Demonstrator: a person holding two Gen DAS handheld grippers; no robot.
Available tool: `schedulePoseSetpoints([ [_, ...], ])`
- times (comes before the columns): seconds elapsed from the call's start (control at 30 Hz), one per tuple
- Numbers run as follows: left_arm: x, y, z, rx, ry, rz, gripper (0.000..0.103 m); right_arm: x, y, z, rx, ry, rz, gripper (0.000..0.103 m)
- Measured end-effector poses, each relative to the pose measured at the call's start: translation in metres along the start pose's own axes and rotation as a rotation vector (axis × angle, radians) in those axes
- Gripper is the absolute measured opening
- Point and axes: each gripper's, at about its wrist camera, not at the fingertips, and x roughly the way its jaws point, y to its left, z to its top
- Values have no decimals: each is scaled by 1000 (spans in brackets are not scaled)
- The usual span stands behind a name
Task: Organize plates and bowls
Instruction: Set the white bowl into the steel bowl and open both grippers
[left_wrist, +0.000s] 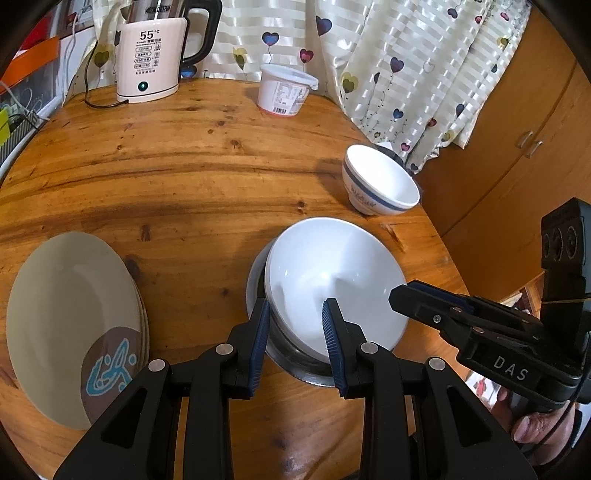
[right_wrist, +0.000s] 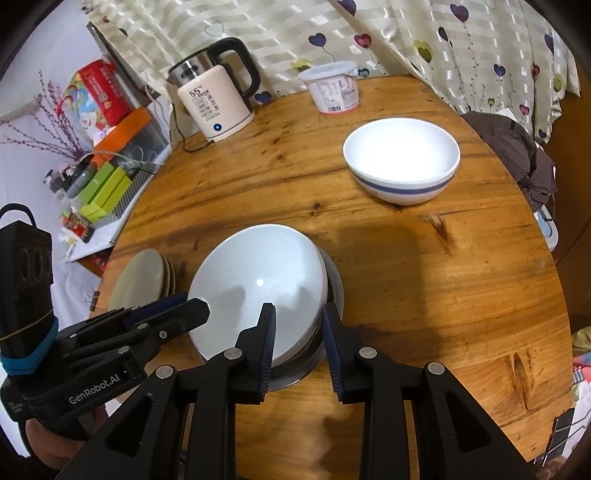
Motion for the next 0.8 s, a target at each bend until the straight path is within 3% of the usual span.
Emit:
schedulePoseSetpoints([
  [0.8,-6,3,2,-2,-19,-8,31,-6,0,0,-2,-22,-1,24],
])
